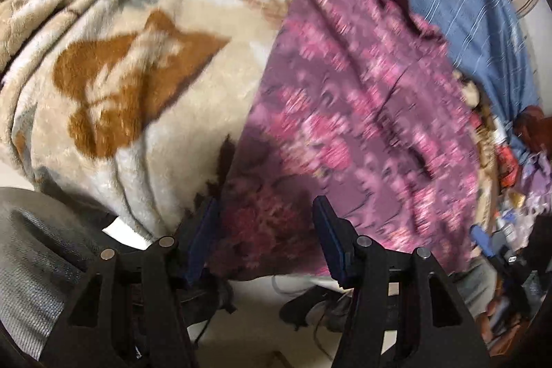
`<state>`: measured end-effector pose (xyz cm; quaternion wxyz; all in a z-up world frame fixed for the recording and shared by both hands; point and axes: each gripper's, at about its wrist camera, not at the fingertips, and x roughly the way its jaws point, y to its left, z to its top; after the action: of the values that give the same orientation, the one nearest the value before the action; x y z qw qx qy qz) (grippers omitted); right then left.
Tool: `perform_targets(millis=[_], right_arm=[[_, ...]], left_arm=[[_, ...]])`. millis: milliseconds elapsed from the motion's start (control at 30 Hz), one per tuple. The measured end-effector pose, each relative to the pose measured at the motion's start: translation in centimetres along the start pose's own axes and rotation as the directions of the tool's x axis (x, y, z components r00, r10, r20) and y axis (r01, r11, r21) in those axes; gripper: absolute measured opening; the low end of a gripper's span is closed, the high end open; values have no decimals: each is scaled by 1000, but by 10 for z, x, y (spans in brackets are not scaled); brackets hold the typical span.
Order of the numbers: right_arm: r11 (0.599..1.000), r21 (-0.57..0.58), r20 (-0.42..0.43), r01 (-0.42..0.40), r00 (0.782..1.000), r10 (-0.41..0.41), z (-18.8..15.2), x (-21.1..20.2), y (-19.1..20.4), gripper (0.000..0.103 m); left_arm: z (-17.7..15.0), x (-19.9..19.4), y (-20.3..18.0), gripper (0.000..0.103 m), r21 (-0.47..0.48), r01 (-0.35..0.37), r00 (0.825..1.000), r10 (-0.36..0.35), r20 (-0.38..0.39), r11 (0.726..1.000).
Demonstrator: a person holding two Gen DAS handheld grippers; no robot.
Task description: Fold small clothes
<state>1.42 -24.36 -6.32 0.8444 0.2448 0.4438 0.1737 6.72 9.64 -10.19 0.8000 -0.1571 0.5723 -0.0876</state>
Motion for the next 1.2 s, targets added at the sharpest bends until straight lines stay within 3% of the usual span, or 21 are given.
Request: perform_targets(millis=[33,200,267,300,333,467,600,733,867,933,967,1033,1100,1133,1200], right_arm=[[1000,-17,-17,-7,1000,7,0,7,7,66],[994,-107,-88,-34,996,25,-1,39,44,66],[990,-137,-108,-39,994,24,-1,53,54,66],[988,-145,-121,-48,992,30,-1,61,58,66],[987,-150,-130,-50,991,31,-1,65,60,66],[968,-240,-175,-67,984,25,-12,84,79,66],[930,-358,-200,-79,980,6,-26,102,98,71],[890,-455,-202,-19,976,-82,-40,125,108,71],[858,-507,-133,83,976,-174,-51,122,107,67],[843,-519,-98,140,970,-221,-55,118,105,49],[837,-527,-97,147,968,-231,-57,116,102,47],[848,-518,-117,117,972,-206,-56,112,98,50],[875,-482,-156,44,979,-134,-51,105,95,50],[890,-456,-173,8,980,-97,-46,101,94,51],[917,-395,-179,-57,984,-16,-33,87,90,58]], left_arm=[[-2,4,2,34,-7,-9,1000,9,-23,1000],[-10,3,5,33,-7,6,1000,-6,0,1000],[-10,-2,5,6,1,18,1000,-18,-5,1000],[-10,-5,7,3,-10,65,998,-65,-13,998],[-9,-13,10,3,-41,139,990,-139,-14,989],[0,-45,19,3,-98,305,952,-305,21,947],[18,-54,16,3,-128,409,912,-409,23,904],[35,-50,2,3,-133,425,904,-427,14,895],[43,-48,-4,3,-129,421,906,-422,19,898],[45,-46,-6,3,-111,399,916,-400,15,910],[44,-45,-7,3,-97,379,925,-380,5,920],[43,-43,-4,3,-68,335,942,-336,-15,940],[38,-44,-3,4,-2,228,974,-228,-9,974],[36,-46,-2,8,30,151,988,-152,4,988],[36,-51,-2,19,62,76,996,-79,38,995]])
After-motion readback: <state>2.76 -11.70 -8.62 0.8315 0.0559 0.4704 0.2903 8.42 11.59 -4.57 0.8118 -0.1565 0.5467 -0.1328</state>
